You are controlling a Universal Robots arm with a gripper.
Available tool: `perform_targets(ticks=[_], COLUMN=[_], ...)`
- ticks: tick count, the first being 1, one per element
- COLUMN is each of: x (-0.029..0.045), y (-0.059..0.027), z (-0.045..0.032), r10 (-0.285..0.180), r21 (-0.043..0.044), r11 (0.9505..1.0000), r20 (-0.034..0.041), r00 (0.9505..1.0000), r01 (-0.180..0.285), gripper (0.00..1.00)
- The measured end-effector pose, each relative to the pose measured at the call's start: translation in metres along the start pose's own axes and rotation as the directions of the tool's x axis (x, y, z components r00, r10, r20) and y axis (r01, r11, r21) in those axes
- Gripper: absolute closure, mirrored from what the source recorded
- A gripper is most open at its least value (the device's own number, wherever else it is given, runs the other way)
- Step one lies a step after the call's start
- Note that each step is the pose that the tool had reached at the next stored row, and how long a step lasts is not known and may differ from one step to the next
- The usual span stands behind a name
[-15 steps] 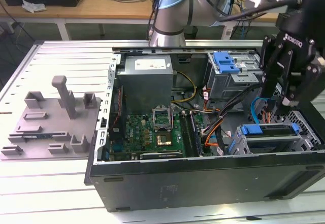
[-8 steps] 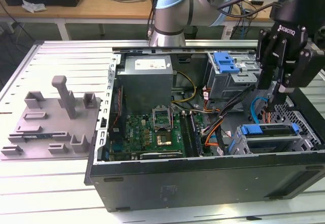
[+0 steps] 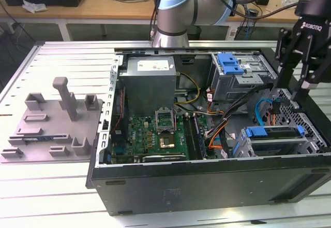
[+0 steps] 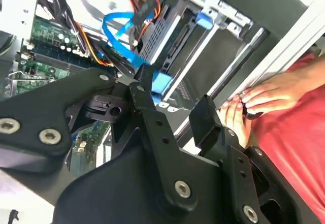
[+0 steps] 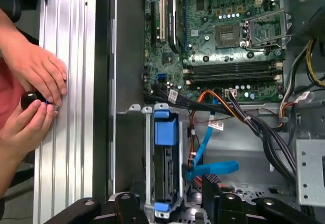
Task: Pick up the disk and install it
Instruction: 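Insert the first disk wire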
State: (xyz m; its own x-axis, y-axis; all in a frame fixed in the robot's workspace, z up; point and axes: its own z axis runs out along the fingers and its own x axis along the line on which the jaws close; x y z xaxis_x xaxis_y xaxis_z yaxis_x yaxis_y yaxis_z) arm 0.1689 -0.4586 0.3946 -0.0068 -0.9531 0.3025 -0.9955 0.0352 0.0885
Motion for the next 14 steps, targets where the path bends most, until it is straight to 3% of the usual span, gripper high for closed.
perform_targets(ticks=[5, 9, 14], x=[-0.0055, -0.0074, -0.0151], y=[-0.0113, -0.0139, -0.0181], z=[-0.0012, 0.0010, 0.0004], r10=[0.015, 0.070, 0.084], r21=[-0.0066, -0.0247, -0.0290], r11=[0.9999, 0.9972, 0.9961], r20=[0.0008, 0.0053, 0.0056], r00=[0.9999, 0.9975, 0.9964], r01=[-0.015, -0.070, -0.084], gripper=[0.44, 0.44, 0.44])
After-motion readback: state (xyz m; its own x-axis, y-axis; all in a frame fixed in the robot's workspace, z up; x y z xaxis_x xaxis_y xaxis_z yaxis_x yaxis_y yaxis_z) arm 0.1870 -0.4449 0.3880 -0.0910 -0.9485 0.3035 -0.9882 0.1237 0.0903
